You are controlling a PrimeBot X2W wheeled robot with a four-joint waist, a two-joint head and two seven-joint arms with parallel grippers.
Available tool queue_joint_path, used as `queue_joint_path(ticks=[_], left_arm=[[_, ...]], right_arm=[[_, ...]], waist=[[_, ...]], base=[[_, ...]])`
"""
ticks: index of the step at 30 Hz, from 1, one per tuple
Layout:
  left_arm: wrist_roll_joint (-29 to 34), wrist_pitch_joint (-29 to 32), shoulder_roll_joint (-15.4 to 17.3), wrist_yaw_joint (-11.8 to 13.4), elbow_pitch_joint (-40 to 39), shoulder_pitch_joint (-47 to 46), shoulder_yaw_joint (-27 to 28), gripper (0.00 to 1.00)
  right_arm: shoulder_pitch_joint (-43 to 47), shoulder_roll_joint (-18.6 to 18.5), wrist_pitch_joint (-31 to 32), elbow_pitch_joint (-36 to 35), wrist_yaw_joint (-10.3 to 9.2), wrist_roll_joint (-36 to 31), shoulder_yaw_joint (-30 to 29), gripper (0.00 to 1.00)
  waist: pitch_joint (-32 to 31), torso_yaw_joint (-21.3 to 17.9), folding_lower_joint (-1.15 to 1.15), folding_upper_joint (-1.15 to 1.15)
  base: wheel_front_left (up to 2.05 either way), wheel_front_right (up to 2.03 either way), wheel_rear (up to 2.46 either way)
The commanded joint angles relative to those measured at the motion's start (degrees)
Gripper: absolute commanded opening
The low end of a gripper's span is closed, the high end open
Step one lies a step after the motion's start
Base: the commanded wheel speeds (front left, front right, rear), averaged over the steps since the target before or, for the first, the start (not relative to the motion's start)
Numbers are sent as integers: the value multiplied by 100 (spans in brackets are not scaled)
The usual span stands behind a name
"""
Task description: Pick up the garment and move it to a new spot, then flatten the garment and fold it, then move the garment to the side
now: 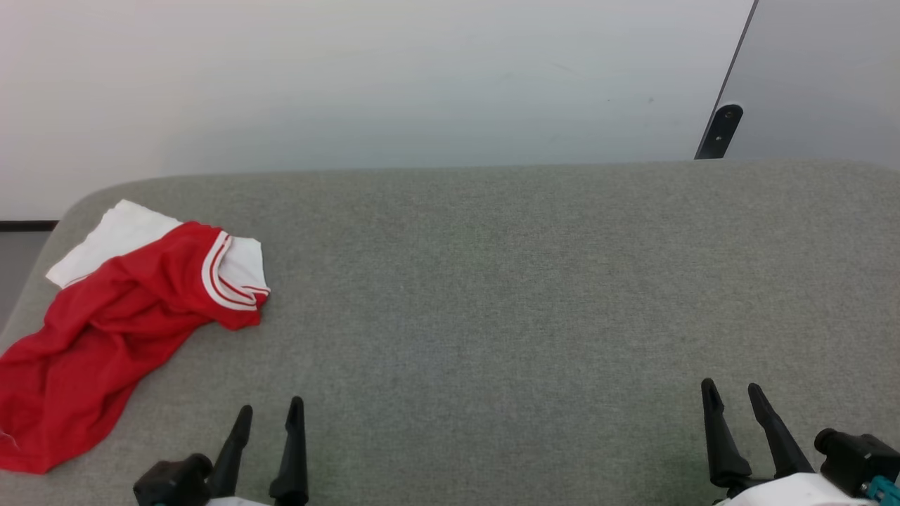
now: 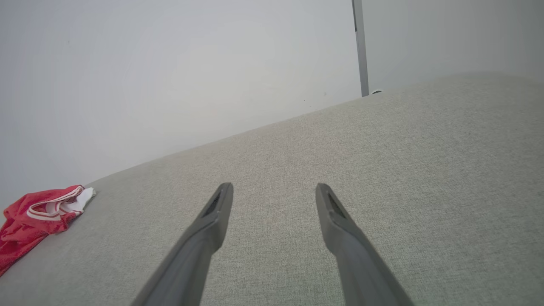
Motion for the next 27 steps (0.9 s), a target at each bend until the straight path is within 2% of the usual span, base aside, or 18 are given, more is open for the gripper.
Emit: queue_joint_path(ticks=[1, 12, 27], left_arm=[[168, -52, 42, 30, -81, 36, -21, 100], [696, -200, 38, 70, -186, 184, -55, 100], [1183, -379, -121, -129, -343, 328, 155, 100]], right_arm=[[57, 1, -61, -96, -5, -174, 21, 100], [237, 1, -206, -405, -5, -595, 49, 100], [433, 1, -383, -761, -6, -1089, -25, 100]], waist=[[3, -1, 0, 0], [0, -13, 0, 0], [-2, -76, 0, 0]], base=[[0, 0, 0], [0, 0, 0], [0, 0, 0]])
